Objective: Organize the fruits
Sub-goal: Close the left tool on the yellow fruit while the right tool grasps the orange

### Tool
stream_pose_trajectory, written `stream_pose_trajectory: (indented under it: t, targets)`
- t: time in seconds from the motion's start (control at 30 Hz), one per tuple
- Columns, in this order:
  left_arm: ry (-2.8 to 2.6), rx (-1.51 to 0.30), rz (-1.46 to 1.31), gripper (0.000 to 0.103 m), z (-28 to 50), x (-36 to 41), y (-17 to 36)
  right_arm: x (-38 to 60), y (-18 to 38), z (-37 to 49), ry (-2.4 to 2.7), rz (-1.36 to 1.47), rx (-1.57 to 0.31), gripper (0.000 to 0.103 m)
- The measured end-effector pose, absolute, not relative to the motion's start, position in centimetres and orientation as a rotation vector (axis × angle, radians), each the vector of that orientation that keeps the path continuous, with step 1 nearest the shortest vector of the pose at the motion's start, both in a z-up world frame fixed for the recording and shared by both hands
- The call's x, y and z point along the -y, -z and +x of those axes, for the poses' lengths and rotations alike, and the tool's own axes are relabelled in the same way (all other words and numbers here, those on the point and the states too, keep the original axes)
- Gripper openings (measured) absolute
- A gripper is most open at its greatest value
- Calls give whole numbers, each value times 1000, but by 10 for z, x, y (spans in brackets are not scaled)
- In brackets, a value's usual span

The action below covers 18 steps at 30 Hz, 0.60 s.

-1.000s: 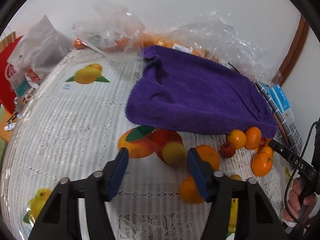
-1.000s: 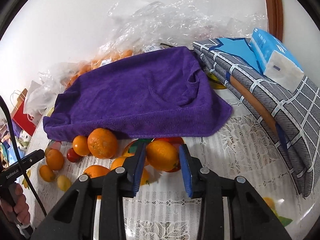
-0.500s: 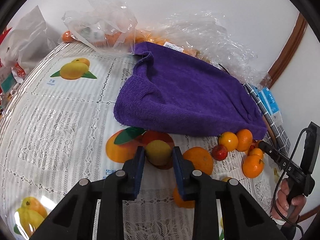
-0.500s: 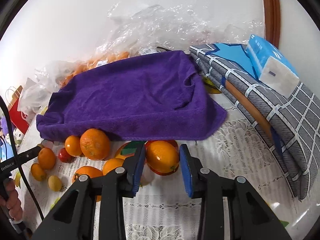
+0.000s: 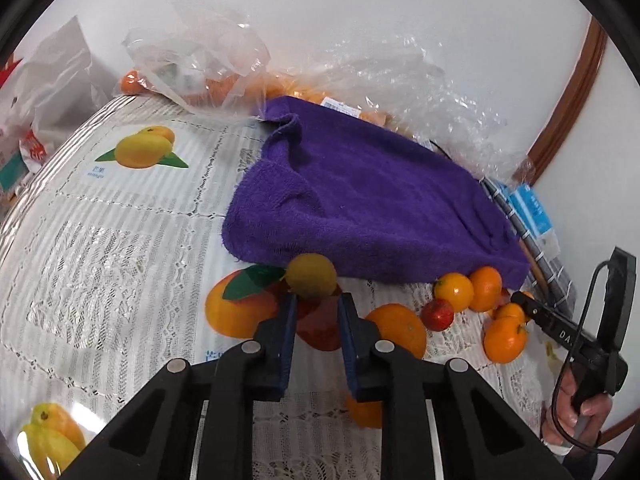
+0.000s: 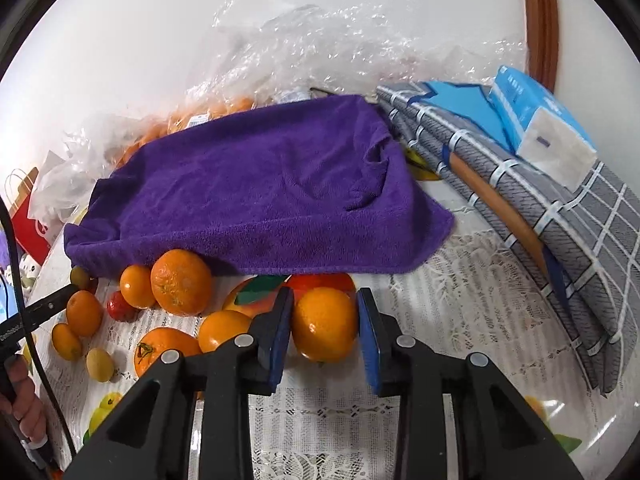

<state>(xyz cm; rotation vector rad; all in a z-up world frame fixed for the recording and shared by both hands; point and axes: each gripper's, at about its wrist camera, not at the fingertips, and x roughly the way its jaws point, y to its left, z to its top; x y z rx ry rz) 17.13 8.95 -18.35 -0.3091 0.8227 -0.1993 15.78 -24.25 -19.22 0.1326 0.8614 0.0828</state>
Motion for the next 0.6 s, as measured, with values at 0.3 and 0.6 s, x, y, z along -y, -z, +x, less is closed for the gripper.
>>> stream_pose_trajectory:
  t: [0.3, 0.6]
  targets:
    - [136, -842, -275, 47, 181, -86, 184, 240, 194, 161, -93, 118, -878, 32]
    - [201, -834, -324, 27, 188, -84, 184, 240, 193, 162, -102, 126, -873, 32]
